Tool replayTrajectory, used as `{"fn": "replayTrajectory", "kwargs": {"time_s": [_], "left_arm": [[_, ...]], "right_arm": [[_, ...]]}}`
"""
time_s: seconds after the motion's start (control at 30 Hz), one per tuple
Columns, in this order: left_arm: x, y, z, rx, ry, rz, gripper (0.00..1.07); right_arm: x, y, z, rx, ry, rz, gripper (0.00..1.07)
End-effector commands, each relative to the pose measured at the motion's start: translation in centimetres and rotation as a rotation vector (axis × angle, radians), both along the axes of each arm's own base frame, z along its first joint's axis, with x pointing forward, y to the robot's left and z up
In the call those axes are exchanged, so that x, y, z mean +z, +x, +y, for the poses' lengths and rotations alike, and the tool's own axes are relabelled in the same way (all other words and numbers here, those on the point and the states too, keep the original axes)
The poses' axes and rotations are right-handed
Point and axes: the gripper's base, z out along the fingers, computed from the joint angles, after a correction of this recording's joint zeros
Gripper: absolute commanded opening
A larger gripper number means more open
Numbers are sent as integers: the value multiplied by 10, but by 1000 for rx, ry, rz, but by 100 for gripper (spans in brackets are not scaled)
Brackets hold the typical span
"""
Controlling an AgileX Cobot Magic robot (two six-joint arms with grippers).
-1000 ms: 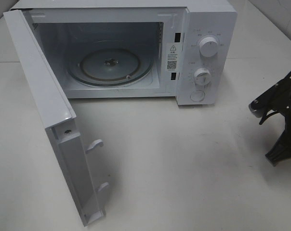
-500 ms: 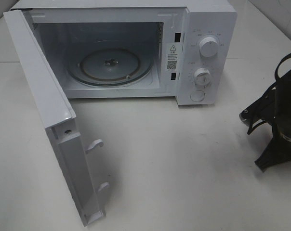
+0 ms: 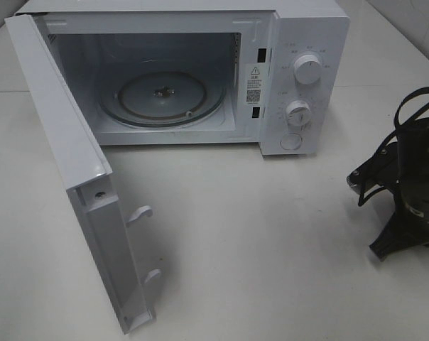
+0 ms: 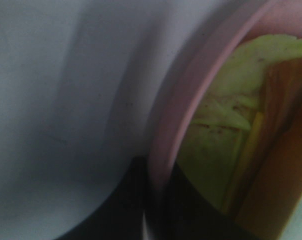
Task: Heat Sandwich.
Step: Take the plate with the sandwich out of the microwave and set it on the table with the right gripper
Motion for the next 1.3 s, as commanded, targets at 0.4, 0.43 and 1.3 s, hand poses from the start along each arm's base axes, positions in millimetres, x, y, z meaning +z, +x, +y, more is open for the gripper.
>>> {"fn": "replayTrajectory", "kwargs": {"time_s": [0.4,0.43,1.3], "left_arm": [[0,-4,-1,2,-8,-34,98],[0,-4,-1,2,-8,-34,98],[0,-4,-1,2,-8,-34,98]], "right_arm": [[0,0,-3,-7,-19,2,18],[1,0,-3,-17,-12,0,24],[74,-21,9,-45,270,-108,61]]}}
